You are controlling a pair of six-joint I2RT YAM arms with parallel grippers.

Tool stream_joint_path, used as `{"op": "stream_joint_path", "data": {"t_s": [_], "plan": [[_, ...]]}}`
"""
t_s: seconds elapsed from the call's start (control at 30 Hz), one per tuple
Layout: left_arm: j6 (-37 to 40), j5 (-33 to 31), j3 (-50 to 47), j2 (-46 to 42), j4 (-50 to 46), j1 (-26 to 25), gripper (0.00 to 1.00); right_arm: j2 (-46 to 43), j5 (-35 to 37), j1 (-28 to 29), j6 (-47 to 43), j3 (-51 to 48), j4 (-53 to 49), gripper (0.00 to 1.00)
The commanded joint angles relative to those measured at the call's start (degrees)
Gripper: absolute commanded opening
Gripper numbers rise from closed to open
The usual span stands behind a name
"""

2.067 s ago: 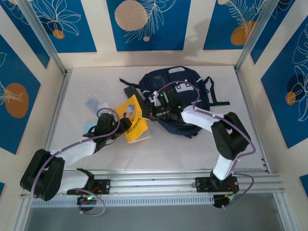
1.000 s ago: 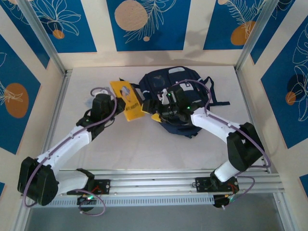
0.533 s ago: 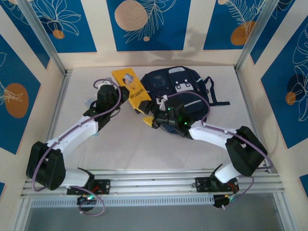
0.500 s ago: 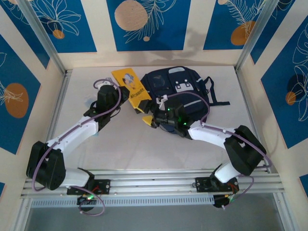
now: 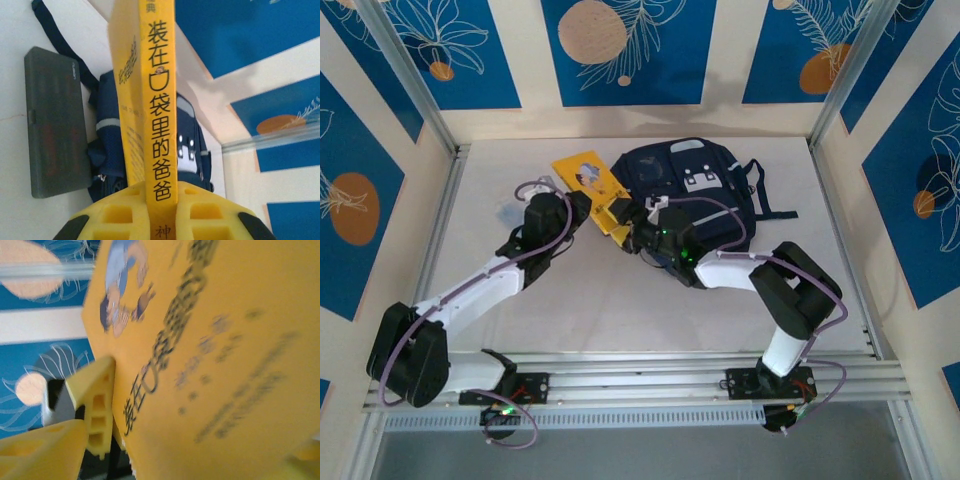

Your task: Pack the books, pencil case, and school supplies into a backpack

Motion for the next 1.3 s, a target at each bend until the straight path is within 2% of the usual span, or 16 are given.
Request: {"op": "stream_joint_path", "data": {"t_s": [0.0, 0.07, 0.1, 0.13, 0.17, 0.2, 0.27, 0.33, 0.37, 0.43, 0.53, 0.7, 0.83, 0.97, 1.13, 1.27], "plan": [[-1.1, 0.0, -1.2, -2.9, 4.5, -0.9, 0.00, 1.0, 3.4, -1.9, -0.8, -0.3, 5.1, 0.49], [-1.0, 1.3, -1.1, -2.9, 3.9, -1.0, 0.00, 0.9, 3.4, -2.5, -1.0, -0.4, 5.1, 0.17], [-1.0, 1.9, -1.0, -2.7, 3.6, -1.1, 0.00, 0.6, 3.1, -2.7, -1.2, -0.6, 5.1, 0.05], [-0.8, 2.8, -0.8, -2.4, 3.4, -1.2, 0.02, 0.3, 2.8, -3.0, -1.5, -0.8, 5.0, 0.00], [-0.3, 4.0, -0.6, -2.0, 3.2, -1.4, 0.11, -0.2, 2.4, -3.4, -1.8, -1.0, 5.0, 0.00], [0.0, 5.0, -0.3, -1.5, 3.0, -1.5, 0.24, -0.7, 2.2, -3.9, -2.2, -1.4, 5.1, 0.00], [1.3, 7.2, 0.5, -0.5, 1.6, -1.8, 0.57, -2.5, 1.3, -5.3, -3.4, -2.5, 4.5, 0.00], [3.5, 9.0, 1.5, 0.7, -0.5, -2.3, 0.74, -4.9, 0.1, -7.2, -5.3, -3.7, 3.2, 0.00], [5.0, 9.9, 2.1, 1.4, -1.3, -2.6, 0.78, -6.7, -0.7, -8.4, -6.6, -4.2, 1.6, 0.00], [8.5, 12.1, 3.2, 2.7, -2.7, -3.4, 0.81, -10.4, -2.3, -11.2, -10.0, -5.3, -2.8, 0.00], [14.6, 15.4, 6.8, 5.9, -7.3, -4.9, 0.81, -17.6, -4.6, -16.3, -16.4, -5.9, -15.0, 0.00], [26.2, 22.2, 16.5, 13.6, -15.7, -7.4, 0.80, -30.4, -3.1, -25.2, -28.6, -5.4, -36.9, 0.00], [39.4, 20.4, 27.6, 21.3, -27.1, -11.4, 0.77, -38.8, -2.5, -33.8, -35.9, -4.5, -50.3, 0.00], [48.6, 19.8, 38.0, 30.2, -34.3, -14.0, 0.74, -44.0, -5.1, -42.9, -40.8, -3.0, -59.9, 0.00], [57.5, 17.4, 52.7, 41.1, -43.1, -16.3, 0.74, -46.1, -9.6, -52.8, -44.2, -1.7, -66.8, 0.00], [62.5, 14.5, 63.2, 49.6, -49.4, -18.1, 0.75, -46.8, -14.6, -58.8, -44.4, -1.7, -68.4, 0.00]]}}
